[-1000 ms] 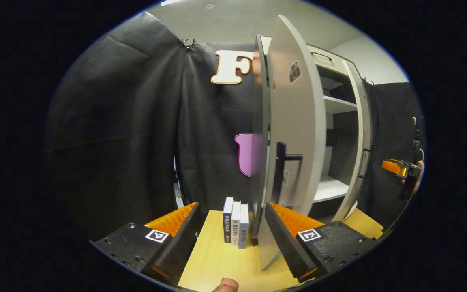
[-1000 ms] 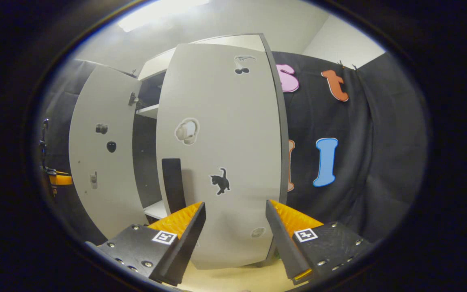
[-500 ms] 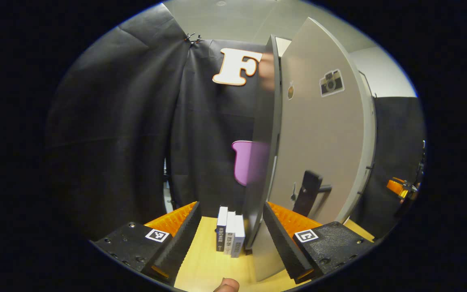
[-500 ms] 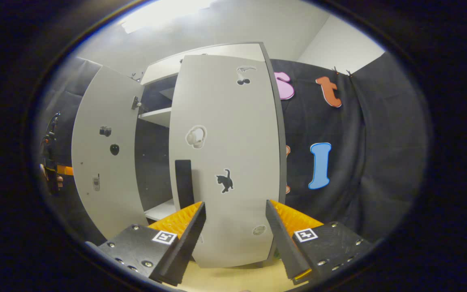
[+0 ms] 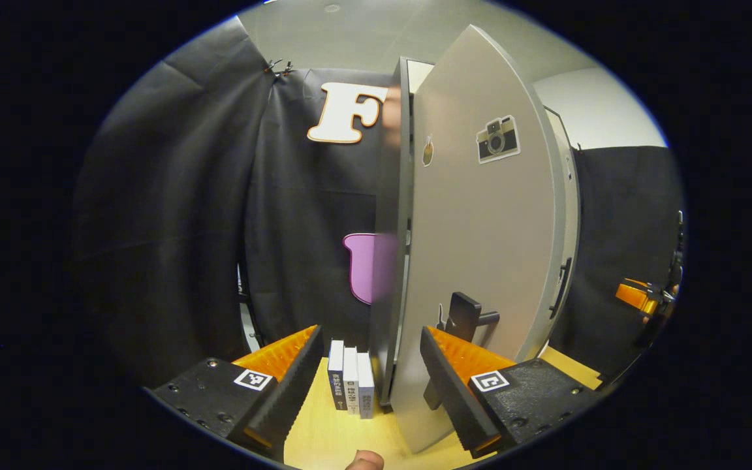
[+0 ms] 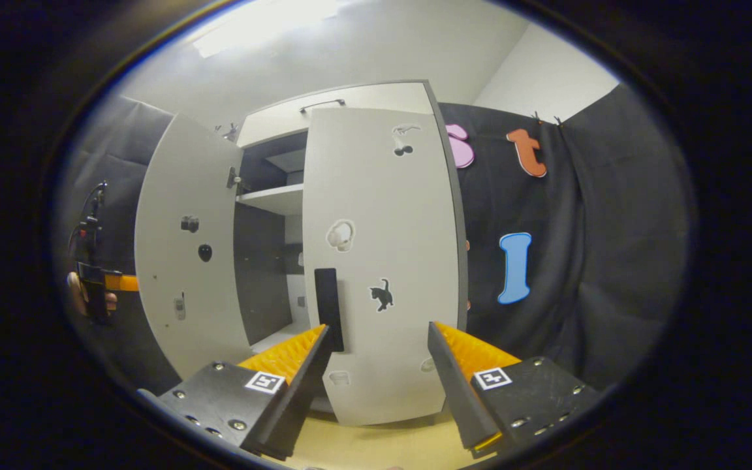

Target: Grasp the bottle in the cabinet with the left hand and place it on the coaster, then close the right door with the right hand and the left door with the left hand.

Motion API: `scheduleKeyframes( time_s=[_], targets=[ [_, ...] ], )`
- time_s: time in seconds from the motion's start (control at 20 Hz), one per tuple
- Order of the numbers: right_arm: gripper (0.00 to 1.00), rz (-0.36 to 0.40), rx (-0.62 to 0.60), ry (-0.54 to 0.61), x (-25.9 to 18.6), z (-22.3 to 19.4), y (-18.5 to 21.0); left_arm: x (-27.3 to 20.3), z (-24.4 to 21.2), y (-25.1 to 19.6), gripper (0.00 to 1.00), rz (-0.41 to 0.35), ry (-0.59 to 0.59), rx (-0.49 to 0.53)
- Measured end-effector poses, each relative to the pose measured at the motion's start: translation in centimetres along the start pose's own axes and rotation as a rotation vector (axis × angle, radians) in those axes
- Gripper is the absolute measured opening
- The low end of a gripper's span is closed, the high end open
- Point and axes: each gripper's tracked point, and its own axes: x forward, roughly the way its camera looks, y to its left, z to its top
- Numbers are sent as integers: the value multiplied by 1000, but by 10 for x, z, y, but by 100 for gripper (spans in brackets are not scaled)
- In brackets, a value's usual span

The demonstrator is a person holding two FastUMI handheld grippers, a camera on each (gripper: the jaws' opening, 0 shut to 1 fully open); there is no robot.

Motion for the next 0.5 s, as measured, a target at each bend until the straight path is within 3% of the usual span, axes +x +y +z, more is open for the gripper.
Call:
scheduleKeyframes(
  time_s=[0.05, 0.2, 0.25, 0.35, 0.4, 0.5],
  targets=[
    [90, 10, 1, -3, -6, 1, -1, 0, 1, -4, 95, 6, -4, -4],
    [87, 14, -27, -9, -29, 1, -15, 0, 0, -17, 95, 26, -9, 17],
    [90, 10, -43, -12, -37, 1, -21, 1, 0, -21, 92, 25, -8, 15],
    [87, 10, -47, -1, -56, -1, -29, 2, -4, -29, 95, 29, 6, -21],
    [93, 11, -40, 5, -66, -1, -33, 1, -5, -32, 90, 35, 5, -29],
    [90, 17, -30, 12, -85, -1, -39, 1, -3, -35, 90, 52, -1, -34]
  ],
)
